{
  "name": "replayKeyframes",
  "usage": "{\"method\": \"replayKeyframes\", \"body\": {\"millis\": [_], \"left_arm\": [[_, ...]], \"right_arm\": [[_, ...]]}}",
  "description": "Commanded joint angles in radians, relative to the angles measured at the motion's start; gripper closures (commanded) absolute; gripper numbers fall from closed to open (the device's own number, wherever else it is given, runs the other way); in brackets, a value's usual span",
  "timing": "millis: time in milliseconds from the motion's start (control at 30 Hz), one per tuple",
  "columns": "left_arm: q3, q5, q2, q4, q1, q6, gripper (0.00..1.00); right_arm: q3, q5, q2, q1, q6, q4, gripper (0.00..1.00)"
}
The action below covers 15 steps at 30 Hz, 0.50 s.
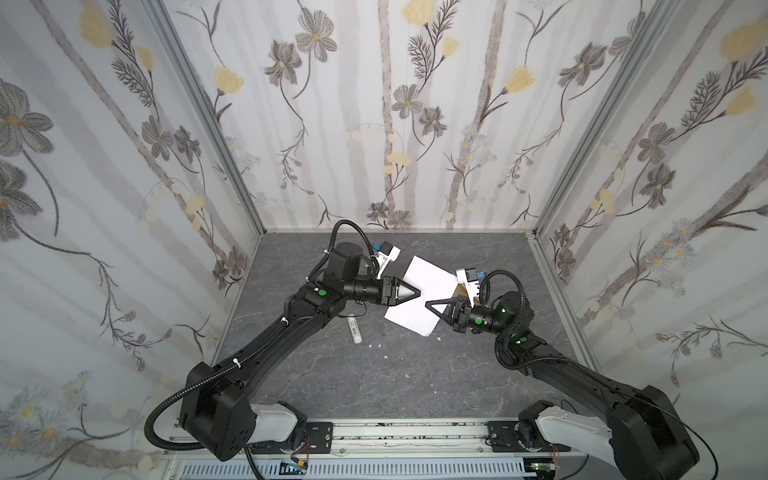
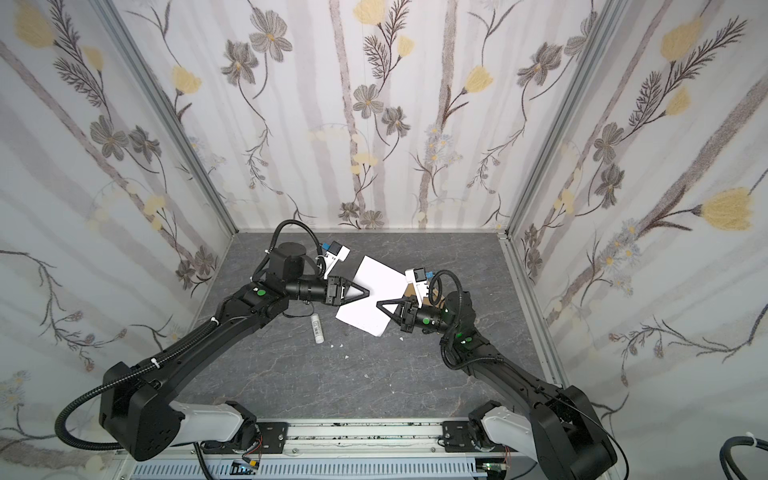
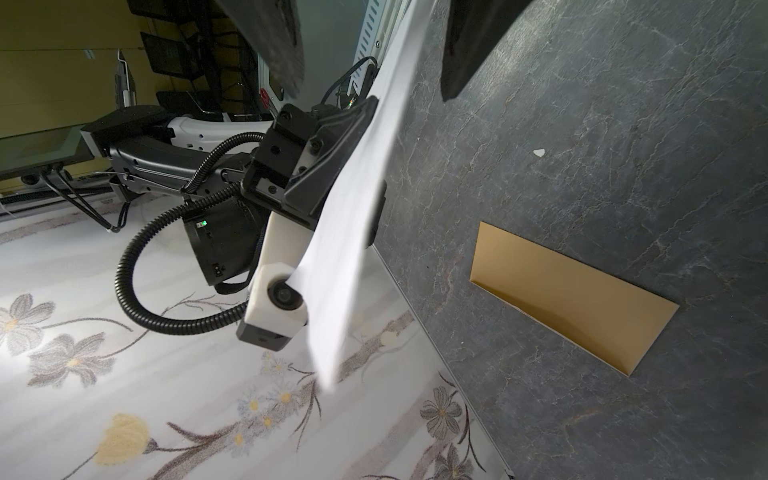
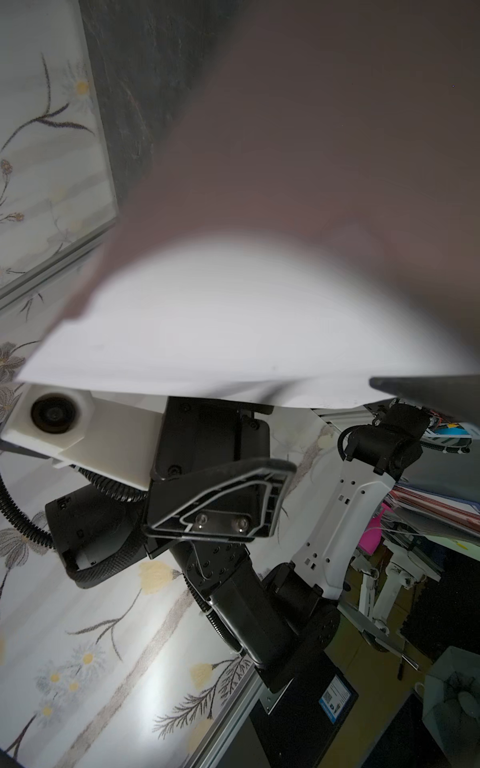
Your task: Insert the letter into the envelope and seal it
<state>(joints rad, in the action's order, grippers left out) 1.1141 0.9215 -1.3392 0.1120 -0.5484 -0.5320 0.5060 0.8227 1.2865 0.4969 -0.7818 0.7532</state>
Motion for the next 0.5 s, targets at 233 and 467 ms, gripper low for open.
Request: {"method": "replayKeyframes", "body": {"millis": [233,467], "left_arm": [[-0.021,0.067,0.006,-0.023,0.008,-0.012,0.49],[-0.061,0.091,0.009,-0.023,0.008,-0.015,0.61]], "right_arm": [[0.008,-0.038,-0.021,-0.003,0.015,-0.018,1.0],[0.021,-0.041,-0.019,-0.009,-0.006,0.006,1.0]]}}
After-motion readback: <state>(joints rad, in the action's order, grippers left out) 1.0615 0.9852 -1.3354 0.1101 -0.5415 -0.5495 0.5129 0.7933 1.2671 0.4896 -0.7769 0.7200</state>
